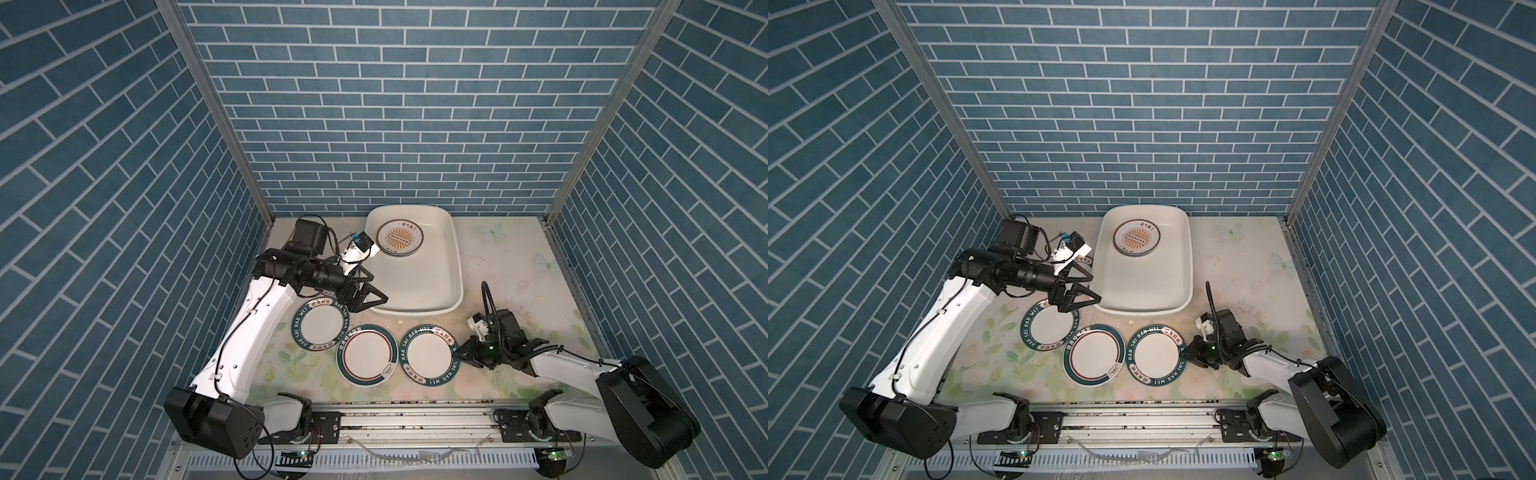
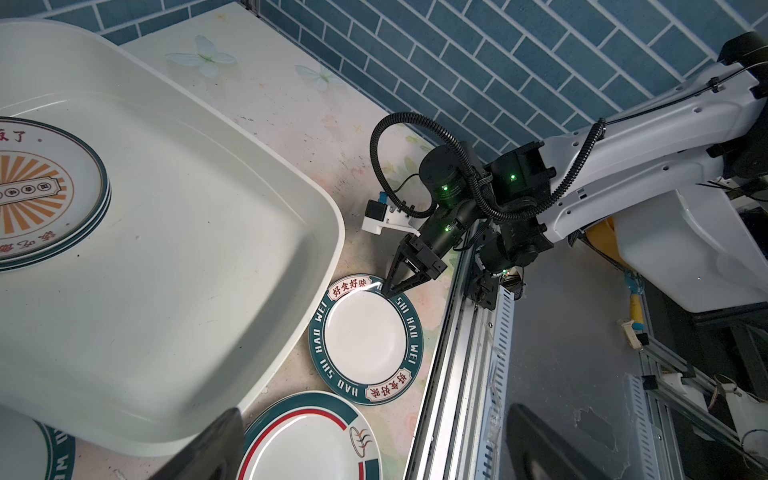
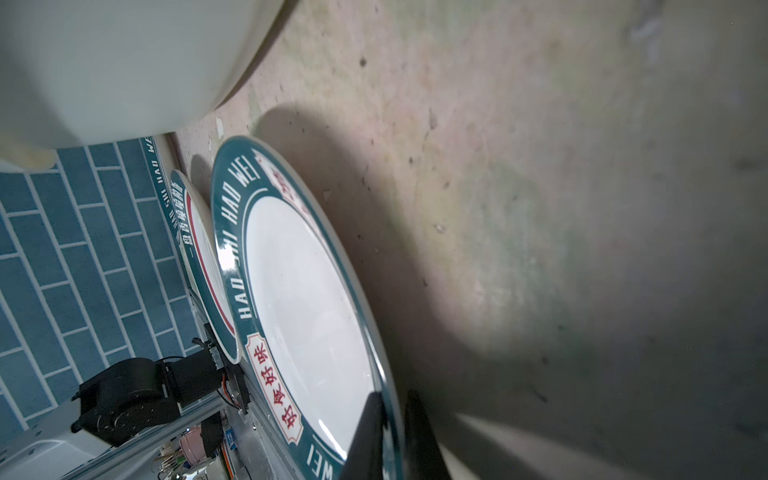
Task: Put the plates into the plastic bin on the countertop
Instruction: 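Lower the right gripper onto the nearest green-rimmed plate's rim and close it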
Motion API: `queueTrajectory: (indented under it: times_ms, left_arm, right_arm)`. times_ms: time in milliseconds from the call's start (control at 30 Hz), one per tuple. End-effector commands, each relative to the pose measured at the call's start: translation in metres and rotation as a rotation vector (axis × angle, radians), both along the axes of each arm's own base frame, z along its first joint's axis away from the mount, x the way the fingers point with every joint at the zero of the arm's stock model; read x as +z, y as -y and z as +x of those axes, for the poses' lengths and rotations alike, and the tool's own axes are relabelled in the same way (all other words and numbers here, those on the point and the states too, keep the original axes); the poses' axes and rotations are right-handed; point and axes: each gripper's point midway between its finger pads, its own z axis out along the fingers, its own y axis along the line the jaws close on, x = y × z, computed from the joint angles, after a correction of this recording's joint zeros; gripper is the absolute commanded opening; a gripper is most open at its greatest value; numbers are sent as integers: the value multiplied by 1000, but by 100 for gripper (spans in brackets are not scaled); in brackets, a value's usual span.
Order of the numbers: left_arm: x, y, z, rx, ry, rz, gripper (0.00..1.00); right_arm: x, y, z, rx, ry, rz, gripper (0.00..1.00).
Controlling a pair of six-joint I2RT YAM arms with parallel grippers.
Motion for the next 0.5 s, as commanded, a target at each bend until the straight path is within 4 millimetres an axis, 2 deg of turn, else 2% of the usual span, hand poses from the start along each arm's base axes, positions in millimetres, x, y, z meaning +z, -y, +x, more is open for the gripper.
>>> queueTrajectory:
  times_ms: [0, 267, 467]
  left_arm:
    - [1, 1, -2, -9, -12, -14, 99]
    - [2, 1, -2, -8, -11, -15, 99]
    - [2, 1, -2, -6, -10, -15, 99]
  right_arm:
    - [-15, 14, -6, -27, -37, -95, 9]
    - [-11, 15, -8, -21, -26, -95, 4]
    - [0, 14, -9, -16, -7, -72, 1]
